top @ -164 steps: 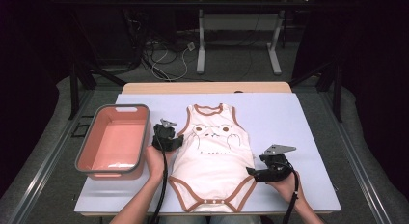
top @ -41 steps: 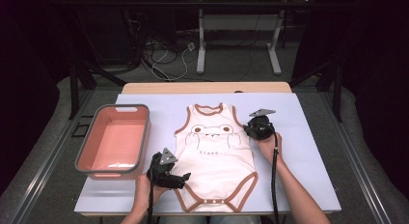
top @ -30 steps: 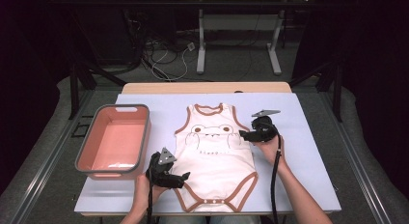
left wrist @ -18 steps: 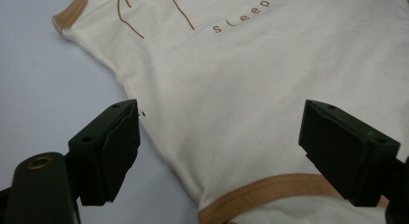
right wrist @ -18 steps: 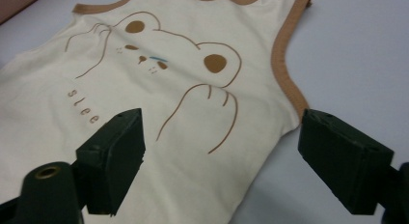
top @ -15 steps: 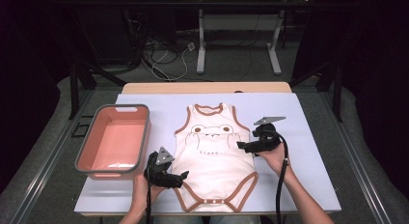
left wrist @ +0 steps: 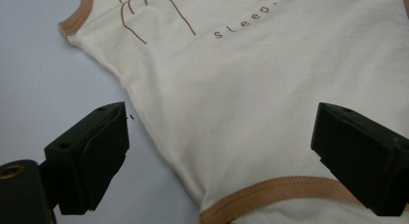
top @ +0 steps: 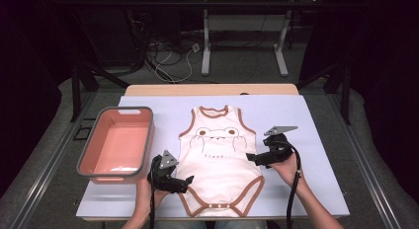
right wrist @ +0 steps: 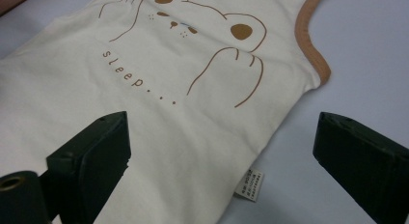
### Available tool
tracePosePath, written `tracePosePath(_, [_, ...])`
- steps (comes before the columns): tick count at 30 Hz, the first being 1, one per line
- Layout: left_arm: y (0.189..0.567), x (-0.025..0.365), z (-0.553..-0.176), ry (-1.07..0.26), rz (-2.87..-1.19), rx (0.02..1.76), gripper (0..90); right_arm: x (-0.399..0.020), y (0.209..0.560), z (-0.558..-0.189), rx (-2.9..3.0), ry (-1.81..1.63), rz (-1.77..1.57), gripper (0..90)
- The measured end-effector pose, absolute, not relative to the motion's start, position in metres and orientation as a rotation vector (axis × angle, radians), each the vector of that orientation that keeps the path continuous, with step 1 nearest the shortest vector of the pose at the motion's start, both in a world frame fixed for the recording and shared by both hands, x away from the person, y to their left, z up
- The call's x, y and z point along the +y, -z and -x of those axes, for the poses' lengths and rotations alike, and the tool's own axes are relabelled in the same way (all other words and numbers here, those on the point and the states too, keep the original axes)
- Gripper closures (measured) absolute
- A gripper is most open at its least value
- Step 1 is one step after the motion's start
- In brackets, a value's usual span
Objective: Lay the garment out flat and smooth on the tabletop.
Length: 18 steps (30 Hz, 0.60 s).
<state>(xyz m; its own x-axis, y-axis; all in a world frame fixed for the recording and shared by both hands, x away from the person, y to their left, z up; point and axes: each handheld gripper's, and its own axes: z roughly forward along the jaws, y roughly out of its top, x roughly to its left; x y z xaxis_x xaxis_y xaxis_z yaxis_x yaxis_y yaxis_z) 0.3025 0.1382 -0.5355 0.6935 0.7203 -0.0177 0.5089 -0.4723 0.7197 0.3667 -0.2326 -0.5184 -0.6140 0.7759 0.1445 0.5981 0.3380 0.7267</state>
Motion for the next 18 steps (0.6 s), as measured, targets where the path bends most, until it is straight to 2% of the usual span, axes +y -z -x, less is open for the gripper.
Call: tracePosePath(18, [0.5358,0.1402,-0.3064,-0.391,-2.176,0.952,4.7,-0.2338,0.521,-0.3736,2.379,-1.125,-1.243,3.6])
